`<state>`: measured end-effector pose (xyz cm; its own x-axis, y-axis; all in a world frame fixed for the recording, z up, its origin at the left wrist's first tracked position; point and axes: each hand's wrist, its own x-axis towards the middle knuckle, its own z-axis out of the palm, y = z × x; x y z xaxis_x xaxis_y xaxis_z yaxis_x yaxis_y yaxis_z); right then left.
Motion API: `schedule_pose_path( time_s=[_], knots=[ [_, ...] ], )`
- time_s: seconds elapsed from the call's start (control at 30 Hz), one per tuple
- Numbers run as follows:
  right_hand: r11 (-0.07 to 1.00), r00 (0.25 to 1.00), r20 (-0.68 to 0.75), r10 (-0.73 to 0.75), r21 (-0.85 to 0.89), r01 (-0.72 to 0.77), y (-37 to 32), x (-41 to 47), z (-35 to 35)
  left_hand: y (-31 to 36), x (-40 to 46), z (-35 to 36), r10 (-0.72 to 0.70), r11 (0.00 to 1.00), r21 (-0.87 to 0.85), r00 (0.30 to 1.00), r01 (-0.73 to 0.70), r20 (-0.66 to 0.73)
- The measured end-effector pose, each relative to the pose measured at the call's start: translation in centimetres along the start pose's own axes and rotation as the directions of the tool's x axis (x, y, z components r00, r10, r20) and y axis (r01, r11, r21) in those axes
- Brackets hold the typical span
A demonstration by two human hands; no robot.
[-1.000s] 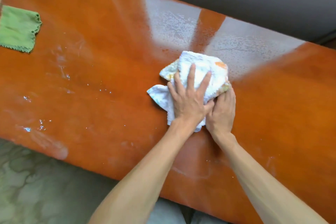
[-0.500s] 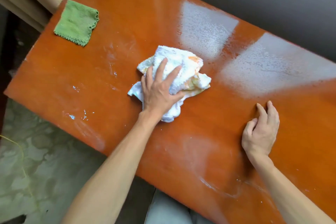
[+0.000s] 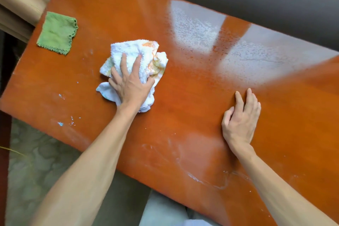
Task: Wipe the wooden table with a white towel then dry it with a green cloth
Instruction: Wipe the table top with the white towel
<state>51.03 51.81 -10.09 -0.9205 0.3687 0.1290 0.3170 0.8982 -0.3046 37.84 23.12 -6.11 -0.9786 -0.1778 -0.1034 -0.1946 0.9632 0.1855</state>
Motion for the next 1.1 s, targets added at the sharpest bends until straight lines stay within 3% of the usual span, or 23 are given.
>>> schedule_pose_path(
  time_s=[0.27, 0.4, 0.53, 0.7, 0.93, 1.1],
  knots=[
    [0.999, 1.0, 0.031, 0.006, 0.042, -0.007, 0.2, 0.0, -0.1, 13.4, -12.4, 3.9, 0.295, 0.954, 0.035, 0.954, -0.297, 0.053],
    [0.993, 0.998, 0.058, 0.031, 0.114, -0.037, 0.3, 0.0, -0.5, 14.1, -14.2, 4.4, 0.378, 0.926, -0.041, 0.924, -0.376, 0.054],
    [0.993, 0.998, 0.055, 0.036, 0.109, -0.042, 0.1, 0.0, -0.7, 11.1, -11.7, 3.8, 0.414, 0.91, -0.058, 0.909, -0.411, 0.043],
    [0.994, 0.998, 0.034, 0.049, 0.097, -0.052, -0.2, 0.1, -0.7, 3.6, -5.8, 1.6, 0.241, 0.97, -0.023, 0.97, -0.24, 0.023],
    [0.995, 0.992, 0.089, 0.092, 0.028, -0.095, -0.8, 0.1, -1.3, -10.5, 5.0, -2.9, 0.108, 0.993, -0.051, 0.994, -0.108, 0.008],
    [0.982, 0.983, 0.022, 0.183, -0.056, -0.181, -6.2, 0.2, -1.3, -15.3, 10.1, -4.4, 0.137, 0.99, -0.039, 0.989, -0.135, 0.054]
  ],
)
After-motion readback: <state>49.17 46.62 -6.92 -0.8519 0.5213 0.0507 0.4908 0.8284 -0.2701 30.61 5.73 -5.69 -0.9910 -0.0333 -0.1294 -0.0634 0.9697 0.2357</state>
